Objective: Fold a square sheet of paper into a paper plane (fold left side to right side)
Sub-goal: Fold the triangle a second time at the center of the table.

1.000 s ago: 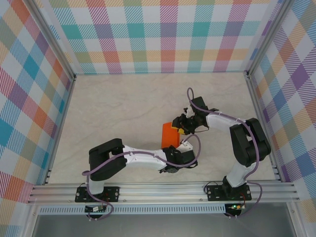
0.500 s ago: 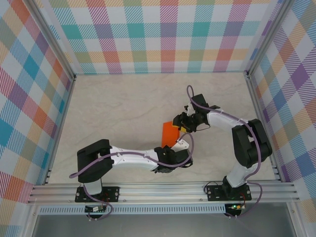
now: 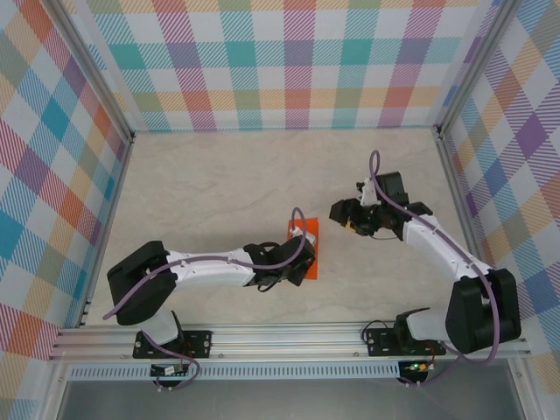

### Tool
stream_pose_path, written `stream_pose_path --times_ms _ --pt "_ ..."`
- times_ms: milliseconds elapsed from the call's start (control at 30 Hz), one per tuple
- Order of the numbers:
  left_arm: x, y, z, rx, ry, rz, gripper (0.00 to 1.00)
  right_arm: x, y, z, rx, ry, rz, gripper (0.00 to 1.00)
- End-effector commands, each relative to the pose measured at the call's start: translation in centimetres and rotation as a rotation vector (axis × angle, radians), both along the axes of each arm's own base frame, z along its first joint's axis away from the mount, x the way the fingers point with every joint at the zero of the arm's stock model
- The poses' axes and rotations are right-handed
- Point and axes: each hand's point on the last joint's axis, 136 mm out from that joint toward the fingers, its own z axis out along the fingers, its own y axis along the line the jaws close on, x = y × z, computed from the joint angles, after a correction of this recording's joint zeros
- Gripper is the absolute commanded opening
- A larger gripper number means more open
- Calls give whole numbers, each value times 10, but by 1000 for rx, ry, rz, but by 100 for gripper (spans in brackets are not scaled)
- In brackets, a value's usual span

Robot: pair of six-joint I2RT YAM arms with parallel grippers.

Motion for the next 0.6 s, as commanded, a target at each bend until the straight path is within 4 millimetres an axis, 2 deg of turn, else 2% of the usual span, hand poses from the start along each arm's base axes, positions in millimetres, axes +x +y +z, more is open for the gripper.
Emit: stream_pose_path --times_ms 0,67,267,433,567 --pt "-1 -11 13 -169 91 -19 0 -24 11 -19 75 58 51 41" --pt "3 -7 13 -203 119 -12 0 -34 20 -30 99 88 78 31" --pt "10 9 8 -216 161 15 0 -50 46 -57 88 142 137 13" --pt "10 18 6 -207 176 25 0 -60 61 -83 26 192 169 10" --pt "12 24 4 -181 179 31 0 -64 59 -100 -54 226 171 9"
